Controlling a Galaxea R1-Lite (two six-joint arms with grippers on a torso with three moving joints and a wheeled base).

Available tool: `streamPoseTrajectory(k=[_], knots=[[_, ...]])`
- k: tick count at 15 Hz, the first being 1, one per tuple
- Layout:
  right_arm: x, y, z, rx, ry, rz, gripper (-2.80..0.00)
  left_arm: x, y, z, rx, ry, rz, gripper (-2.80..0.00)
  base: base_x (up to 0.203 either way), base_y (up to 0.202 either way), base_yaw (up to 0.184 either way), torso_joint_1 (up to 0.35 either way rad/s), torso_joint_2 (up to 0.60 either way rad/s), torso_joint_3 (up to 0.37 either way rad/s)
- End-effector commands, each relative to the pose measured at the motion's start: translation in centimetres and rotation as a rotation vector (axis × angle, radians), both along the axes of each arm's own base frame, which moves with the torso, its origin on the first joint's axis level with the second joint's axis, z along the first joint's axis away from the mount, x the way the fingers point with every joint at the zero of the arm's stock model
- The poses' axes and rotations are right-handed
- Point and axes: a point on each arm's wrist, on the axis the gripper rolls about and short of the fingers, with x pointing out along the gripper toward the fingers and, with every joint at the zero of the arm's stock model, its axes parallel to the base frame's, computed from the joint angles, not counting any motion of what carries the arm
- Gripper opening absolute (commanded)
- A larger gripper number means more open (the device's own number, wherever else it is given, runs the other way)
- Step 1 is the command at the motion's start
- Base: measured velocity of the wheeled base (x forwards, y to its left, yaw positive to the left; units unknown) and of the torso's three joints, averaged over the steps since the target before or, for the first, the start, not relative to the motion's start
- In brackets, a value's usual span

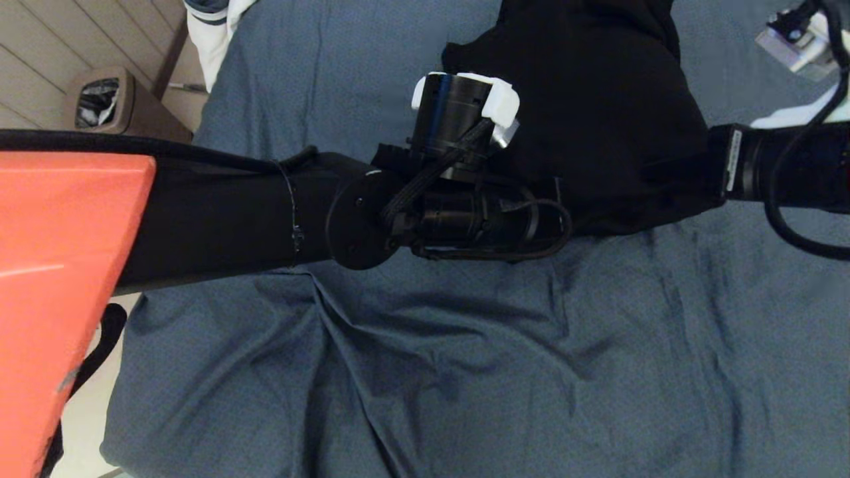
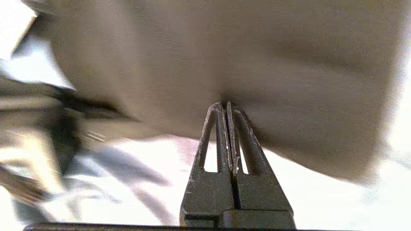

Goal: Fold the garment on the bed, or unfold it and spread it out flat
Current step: Fold the black sweatshirt

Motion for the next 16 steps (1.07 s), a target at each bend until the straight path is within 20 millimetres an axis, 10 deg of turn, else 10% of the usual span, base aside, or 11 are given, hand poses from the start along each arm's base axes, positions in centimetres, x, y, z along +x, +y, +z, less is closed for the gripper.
streamPoseTrajectory(k=[1, 10, 16], knots=[[1.3, -1.8, -1.7, -0.018, 0.047, -0.079, -2.80, 2.5, 1.1, -1.1, 0.015, 0.018, 0.059, -2.80, 0.000, 0.000, 0.000, 0.000, 0.00, 0.000], [1.1, -2.5, -0.6, -0.003, -0.057, -0.090, -2.80, 3.6, 4.3, 1.3, -0.024, -0.012, 0.127, -2.80, 0.000, 0.000, 0.000, 0.000, 0.00, 0.000], [-6.1, -3.0, 3.5, 0.038, -0.241, -0.054, -2.80, -4.0, 7.8, 8.2, -0.109, -0.058, 0.051, -2.80, 0.000, 0.000, 0.000, 0.000, 0.00, 0.000]])
